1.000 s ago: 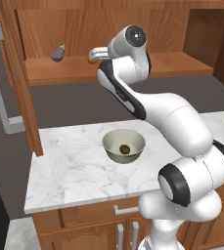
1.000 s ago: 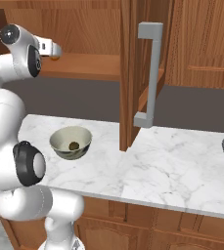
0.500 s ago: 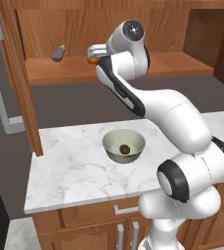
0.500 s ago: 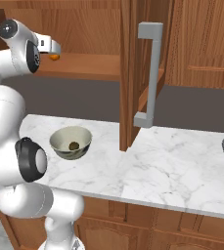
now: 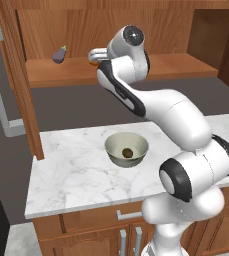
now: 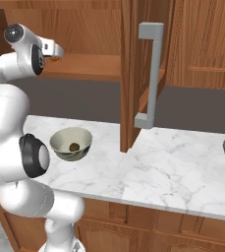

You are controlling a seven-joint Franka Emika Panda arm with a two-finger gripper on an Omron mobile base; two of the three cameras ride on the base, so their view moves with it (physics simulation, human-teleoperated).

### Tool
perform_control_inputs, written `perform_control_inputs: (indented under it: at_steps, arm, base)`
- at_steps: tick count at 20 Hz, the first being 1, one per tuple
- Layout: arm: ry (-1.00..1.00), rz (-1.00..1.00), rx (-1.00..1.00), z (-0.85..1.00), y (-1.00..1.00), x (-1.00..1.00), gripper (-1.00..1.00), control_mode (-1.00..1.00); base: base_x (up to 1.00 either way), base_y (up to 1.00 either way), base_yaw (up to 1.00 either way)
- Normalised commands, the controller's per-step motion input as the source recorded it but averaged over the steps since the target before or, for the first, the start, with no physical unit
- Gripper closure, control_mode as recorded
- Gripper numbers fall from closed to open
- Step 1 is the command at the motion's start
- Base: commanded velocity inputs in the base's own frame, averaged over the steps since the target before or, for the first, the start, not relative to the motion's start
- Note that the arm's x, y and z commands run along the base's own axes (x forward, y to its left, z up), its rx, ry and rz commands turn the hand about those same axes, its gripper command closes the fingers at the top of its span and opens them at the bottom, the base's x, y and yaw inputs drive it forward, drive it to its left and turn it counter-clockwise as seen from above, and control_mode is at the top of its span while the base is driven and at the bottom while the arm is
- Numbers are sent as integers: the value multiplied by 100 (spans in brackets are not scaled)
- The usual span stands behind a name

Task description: Open the cabinet. Pick the kiwi and tangerine from the cabinet and place them into the bowl. Then close the cabinet.

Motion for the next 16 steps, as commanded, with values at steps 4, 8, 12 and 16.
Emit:
perform_control_inputs:
  at_steps: [4, 8, 12, 16]
  arm:
    - [4, 0, 5, -1, 16, 39, -100, -100]
    - [5, 0, 4, 0, 24, 42, -100, -100]
    - [4, 0, 2, -1, 24, 43, -100, -100]
    - [1, 0, 0, 0, 16, 49, -100, -100]
  base:
    - [0, 0, 0]
    - [0, 0, 0]
    - [0, 0, 0]
    - [0, 0, 0]
